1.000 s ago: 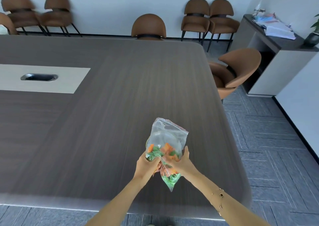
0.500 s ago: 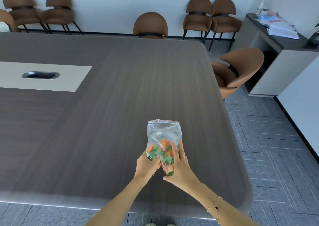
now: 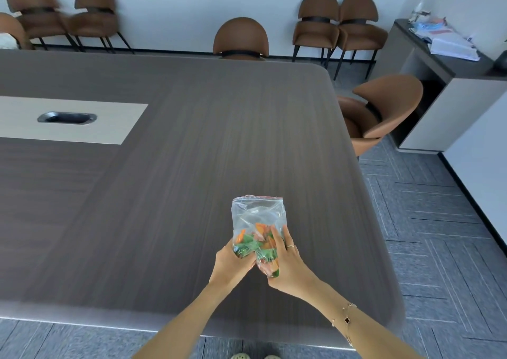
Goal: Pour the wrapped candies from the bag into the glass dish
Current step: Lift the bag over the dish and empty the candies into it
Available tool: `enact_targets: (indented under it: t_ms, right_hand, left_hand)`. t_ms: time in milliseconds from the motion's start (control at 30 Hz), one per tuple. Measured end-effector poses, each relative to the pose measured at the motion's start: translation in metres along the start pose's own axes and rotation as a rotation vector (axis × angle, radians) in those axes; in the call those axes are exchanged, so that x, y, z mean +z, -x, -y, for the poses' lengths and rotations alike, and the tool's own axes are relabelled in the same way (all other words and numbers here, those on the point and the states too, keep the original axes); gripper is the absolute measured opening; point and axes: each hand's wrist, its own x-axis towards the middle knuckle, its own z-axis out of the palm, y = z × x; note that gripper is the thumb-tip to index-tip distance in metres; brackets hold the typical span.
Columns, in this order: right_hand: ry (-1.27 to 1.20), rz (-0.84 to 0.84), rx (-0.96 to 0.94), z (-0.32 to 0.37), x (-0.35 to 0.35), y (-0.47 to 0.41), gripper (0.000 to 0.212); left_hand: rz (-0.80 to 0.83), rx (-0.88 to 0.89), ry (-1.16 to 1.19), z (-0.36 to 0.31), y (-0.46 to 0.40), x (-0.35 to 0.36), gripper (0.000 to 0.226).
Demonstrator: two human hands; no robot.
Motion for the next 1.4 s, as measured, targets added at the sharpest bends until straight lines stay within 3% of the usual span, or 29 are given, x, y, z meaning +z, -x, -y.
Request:
enact_targets:
  t_ms: [233, 367, 567, 733, 1067, 1300, 1400]
  right_hand:
    - [-0.02, 0.246, 0.103, 0.001, -0.017, -0.006, 0.109]
    - [-0.196, 0.305, 0.07, 0.005, -0.032, -0.013, 0.073]
    - [-0.259, 0.353, 0.046, 0.015, -0.043, -0.015, 0.044]
    - [-0.192, 0.281, 0.213, 0.012, -0.052, -0.016, 0.058]
    - [-0.187, 0.08, 0.233, 0.005, -0.044, -0.023, 0.039]
    - [-0.211, -0.039, 0.255, 0.001, -0.046, -0.031, 0.032]
    - [-0.218, -0.05, 0.285, -0.002, -0.048, -0.035, 0.035]
  left_hand:
    - [0.033, -0.005, -0.167, 0.017, -0.003, -0.01, 0.045]
    - [0.08, 0.028, -0.25, 0.021, -0.007, -0.013, 0.035]
    - [0.111, 0.105, -0.341, 0.026, -0.013, -0.014, 0.034]
    - [0.074, 0.143, -0.422, 0.027, -0.017, -0.015, 0.029]
    - [0.003, 0.155, -0.583, 0.016, -0.021, -0.011, 0.034]
    - [-0.01, 0.049, -0.4, -0.001, -0.029, -0.009, 0.041]
    - [-0.057, 0.103, -0.505, -0.006, -0.033, -0.013, 0.037]
